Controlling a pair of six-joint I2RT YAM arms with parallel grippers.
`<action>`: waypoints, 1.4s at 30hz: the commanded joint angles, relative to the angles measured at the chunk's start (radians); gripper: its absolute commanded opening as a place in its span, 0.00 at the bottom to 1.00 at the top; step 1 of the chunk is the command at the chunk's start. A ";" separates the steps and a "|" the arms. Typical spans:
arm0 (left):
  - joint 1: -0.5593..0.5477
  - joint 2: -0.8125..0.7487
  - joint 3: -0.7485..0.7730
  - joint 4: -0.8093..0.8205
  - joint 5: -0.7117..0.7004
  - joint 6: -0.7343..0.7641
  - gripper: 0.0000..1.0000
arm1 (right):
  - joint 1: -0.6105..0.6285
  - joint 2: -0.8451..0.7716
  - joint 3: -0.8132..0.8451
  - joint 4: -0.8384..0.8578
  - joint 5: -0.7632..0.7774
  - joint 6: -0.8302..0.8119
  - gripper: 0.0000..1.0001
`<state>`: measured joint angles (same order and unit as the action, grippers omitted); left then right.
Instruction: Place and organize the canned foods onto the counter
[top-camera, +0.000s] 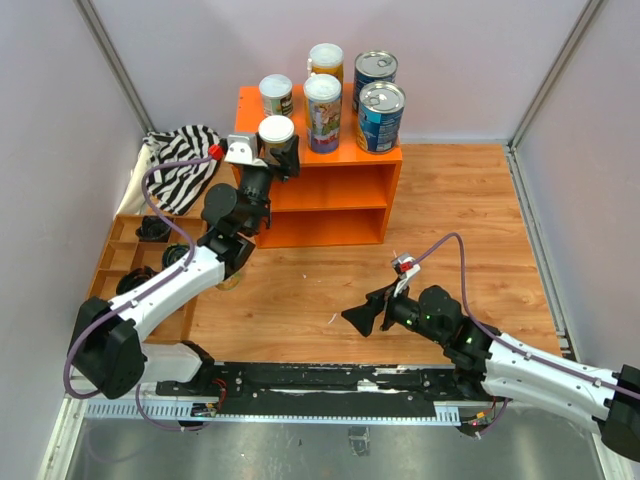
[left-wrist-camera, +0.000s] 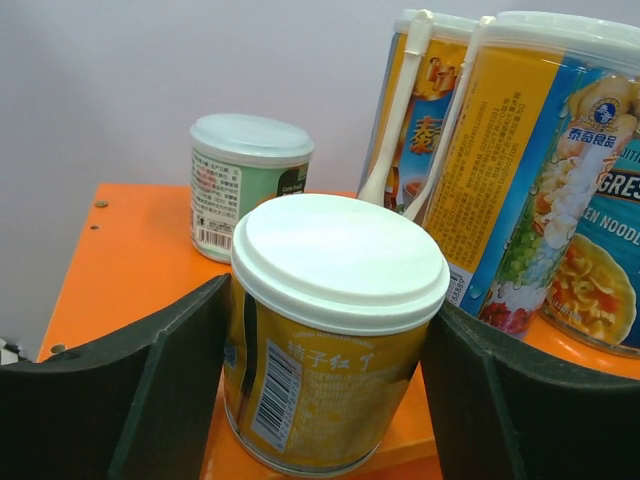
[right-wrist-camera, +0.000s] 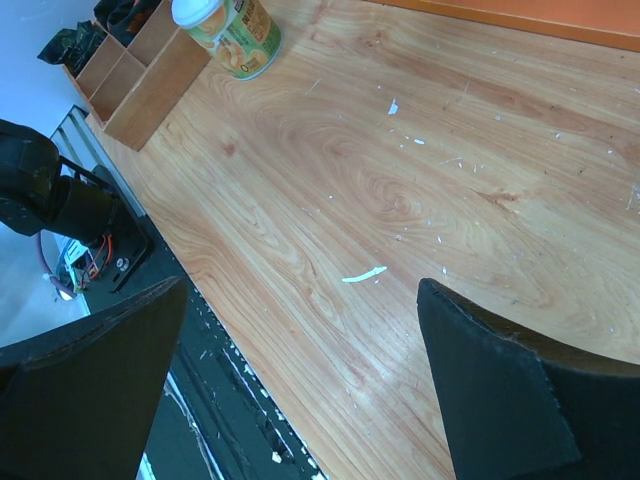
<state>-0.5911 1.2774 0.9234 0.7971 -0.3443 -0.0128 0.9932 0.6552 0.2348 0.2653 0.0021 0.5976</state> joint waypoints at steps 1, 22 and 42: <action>0.007 -0.036 -0.009 -0.036 -0.047 -0.010 0.70 | -0.028 -0.022 0.018 0.029 -0.008 0.009 0.99; 0.025 0.095 0.153 -0.166 -0.020 0.031 0.69 | -0.029 -0.056 0.008 0.011 -0.004 0.007 0.99; 0.068 0.108 0.174 -0.239 0.030 0.014 0.84 | -0.030 -0.073 0.007 -0.001 -0.011 0.012 0.99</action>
<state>-0.5339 1.3643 1.0687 0.6094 -0.3351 0.0158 0.9928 0.5888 0.2348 0.2623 -0.0002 0.6056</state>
